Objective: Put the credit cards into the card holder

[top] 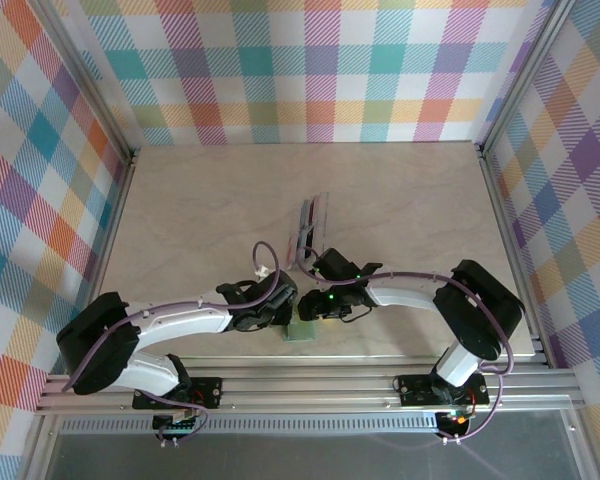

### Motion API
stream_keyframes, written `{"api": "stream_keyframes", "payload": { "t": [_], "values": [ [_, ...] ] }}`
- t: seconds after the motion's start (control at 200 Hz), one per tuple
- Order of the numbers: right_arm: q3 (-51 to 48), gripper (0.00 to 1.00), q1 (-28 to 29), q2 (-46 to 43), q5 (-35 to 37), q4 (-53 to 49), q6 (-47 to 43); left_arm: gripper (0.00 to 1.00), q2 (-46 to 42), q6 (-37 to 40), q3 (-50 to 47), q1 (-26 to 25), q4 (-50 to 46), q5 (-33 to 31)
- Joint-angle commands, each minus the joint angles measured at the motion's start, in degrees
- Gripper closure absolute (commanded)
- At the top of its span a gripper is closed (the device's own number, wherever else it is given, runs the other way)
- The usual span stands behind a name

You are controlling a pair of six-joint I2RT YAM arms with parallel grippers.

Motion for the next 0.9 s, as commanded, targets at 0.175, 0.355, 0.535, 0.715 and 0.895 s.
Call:
{"api": "stream_keyframes", "payload": {
  "t": [0.175, 0.355, 0.535, 0.715, 0.895],
  "values": [
    [0.4, 0.4, 0.5, 1.4, -5.8, 2.2, -0.4, 0.73, 3.6, -2.0, -4.6, -0.8, 4.4, -0.4],
    [-0.6, 0.38, 0.5, 2.6, -14.0, 7.6, 0.4, 0.73, 2.9, -2.9, -7.4, -0.9, 5.1, -1.2],
    [-1.2, 0.41, 0.5, 5.3, -20.5, 12.6, 2.5, 0.73, 1.6, -4.3, -10.7, -0.8, 6.1, -2.2],
    [-1.7, 0.44, 0.5, 7.1, -24.9, 17.7, 4.7, 0.73, 2.2, -5.3, -13.4, -0.9, 8.2, -2.8],
    [-1.4, 0.56, 0.5, 6.1, -24.6, 18.0, 5.0, 0.73, 3.5, -6.2, -15.5, -0.9, 10.9, -2.4]
  ]
}}
